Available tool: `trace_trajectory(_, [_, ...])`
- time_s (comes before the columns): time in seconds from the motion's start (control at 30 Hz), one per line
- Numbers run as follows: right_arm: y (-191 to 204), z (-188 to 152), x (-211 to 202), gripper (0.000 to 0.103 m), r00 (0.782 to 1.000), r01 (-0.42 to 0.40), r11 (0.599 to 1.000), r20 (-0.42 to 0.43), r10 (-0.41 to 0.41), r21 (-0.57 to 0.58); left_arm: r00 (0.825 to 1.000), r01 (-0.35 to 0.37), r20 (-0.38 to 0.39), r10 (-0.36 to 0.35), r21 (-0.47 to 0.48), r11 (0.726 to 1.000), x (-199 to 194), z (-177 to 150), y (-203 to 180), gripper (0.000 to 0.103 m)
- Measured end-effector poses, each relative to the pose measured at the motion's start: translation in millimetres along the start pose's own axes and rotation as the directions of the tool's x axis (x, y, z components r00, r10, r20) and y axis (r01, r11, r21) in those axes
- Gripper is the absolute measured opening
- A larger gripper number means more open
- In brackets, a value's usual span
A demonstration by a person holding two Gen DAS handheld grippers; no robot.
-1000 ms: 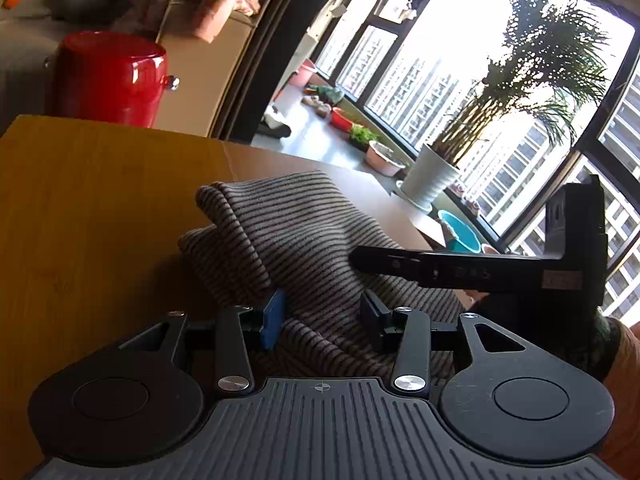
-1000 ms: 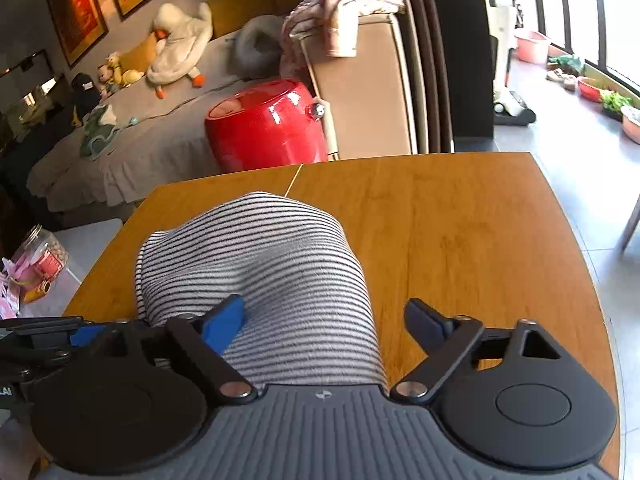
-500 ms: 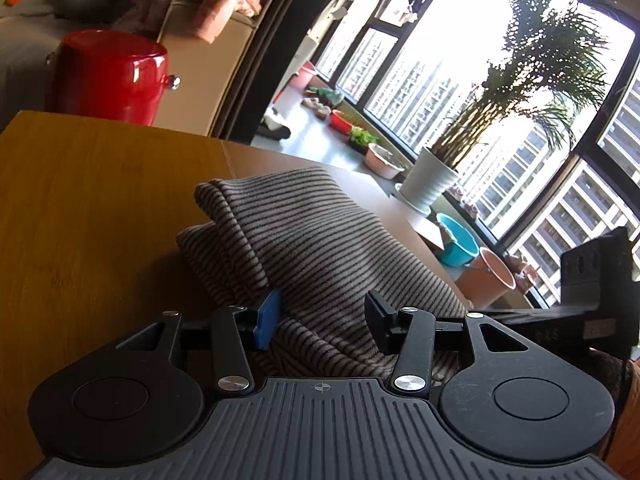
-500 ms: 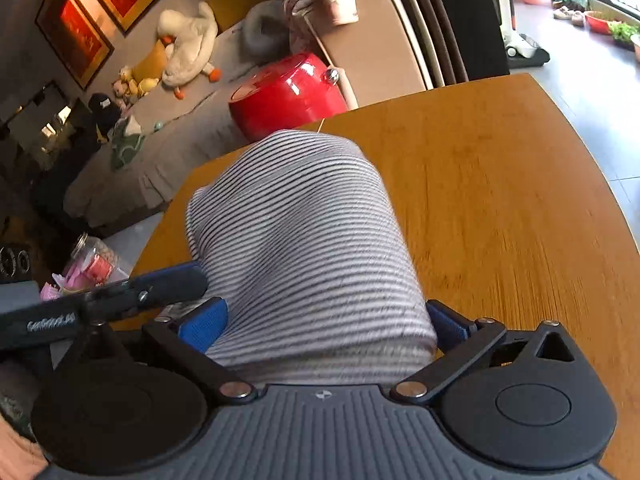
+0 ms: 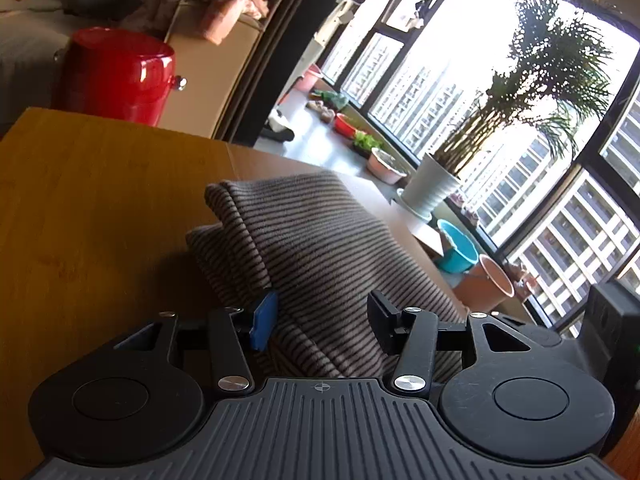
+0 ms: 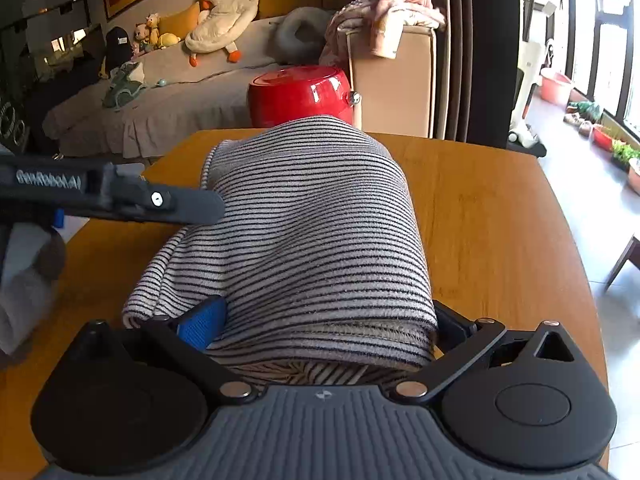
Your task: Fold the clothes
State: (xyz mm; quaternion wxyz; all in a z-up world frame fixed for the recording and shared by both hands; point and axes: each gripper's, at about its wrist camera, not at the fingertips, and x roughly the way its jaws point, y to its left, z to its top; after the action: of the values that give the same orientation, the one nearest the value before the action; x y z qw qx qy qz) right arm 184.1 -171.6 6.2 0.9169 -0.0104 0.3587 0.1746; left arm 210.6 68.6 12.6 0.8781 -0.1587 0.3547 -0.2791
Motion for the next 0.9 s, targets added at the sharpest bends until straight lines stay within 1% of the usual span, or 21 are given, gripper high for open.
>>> trace_trajectory(0.13, [-4.9, -4.0, -4.8, 0.103, 1.000, -0.017, 0.999, -0.002, 0.017, 0.036, 0.999, -0.044, -0.019, 0.045, 0.042, 0.998, 5.3, -4.7, -5.6, 0.054])
trace_trajectory(0.17, [-7.4, -2.9, -7.0, 0.103, 1.000, -0.028, 0.999, -0.004, 0.028, 0.044, 0.998, -0.052, -0.022, 0.054, 0.046, 0.998, 6.5, -5.9, -5.7, 0.056])
trace_trajectory(0.2, [-10.2, -1.5, -10.6, 0.103, 0.999, -0.036, 0.998, 0.000, 0.036, 0.047, 0.998, -0.059, -0.030, 0.061, 0.043, 0.997, 7.8, -7.1, -4.7, 0.061])
trace_trajectory(0.27, [-14.7, 2.0, -19.4, 0.103, 0.999, -0.043, 0.998, 0.021, 0.042, 0.048, 0.998, -0.046, -0.050, 0.046, 0.002, 0.999, 10.7, -9.7, 2.4, 0.064])
trace_trajectory(0.33, [-20.5, 5.5, -31.1, 0.103, 0.998, -0.032, 0.997, 0.063, 0.028, 0.065, 0.998, -0.039, -0.046, 0.037, -0.026, 0.999, 10.9, -11.5, 7.3, 0.066])
trace_trajectory(0.47, [-39.5, 13.3, -46.6, 0.103, 0.991, -0.065, 0.990, 0.125, 0.049, 0.122, 0.999, -0.030, -0.039, 0.029, -0.028, 0.999, 11.5, -12.0, 7.1, 0.066])
trace_trajectory(0.53, [-46.8, 18.0, -47.4, 0.103, 0.989, -0.066, 0.988, 0.143, 0.045, 0.142, 0.999, -0.023, -0.037, 0.022, -0.032, 0.999, 11.5, -12.8, 9.8, 0.066])
trace_trajectory(0.6, [-52.5, 21.9, -40.6, 0.102, 0.989, -0.056, 0.984, 0.141, 0.032, 0.167, 0.999, -0.014, -0.035, 0.013, -0.036, 0.999, 10.7, -13.9, 12.1, 0.067])
trace_trajectory(0.63, [-53.9, 22.1, -33.4, 0.100, 0.992, -0.055, 0.982, 0.122, 0.033, 0.183, 0.999, -0.010, -0.033, 0.009, -0.038, 0.999, 10.4, -14.3, 13.0, 0.066])
trace_trajectory(0.7, [-55.1, 20.2, -16.8, 0.079, 0.997, -0.058, 0.975, 0.069, 0.044, 0.214, 1.000, -0.004, -0.028, 0.003, -0.033, 0.999, 9.3, -15.0, 12.9, 0.064])
trace_trajectory(0.8, [-46.0, 17.9, 2.9, 0.074, 0.996, -0.093, 0.966, 0.037, 0.087, 0.243, 1.000, -0.003, -0.018, 0.003, -0.013, 1.000, 7.2, -15.3, 13.4, 0.063])
trace_trajectory(0.9, [-29.4, 23.8, 15.7, 0.074, 0.995, -0.093, 0.972, 0.045, 0.085, 0.215, 1.000, -0.016, -0.005, 0.016, -0.020, 1.000, 4.6, -12.2, 22.7, 0.063])
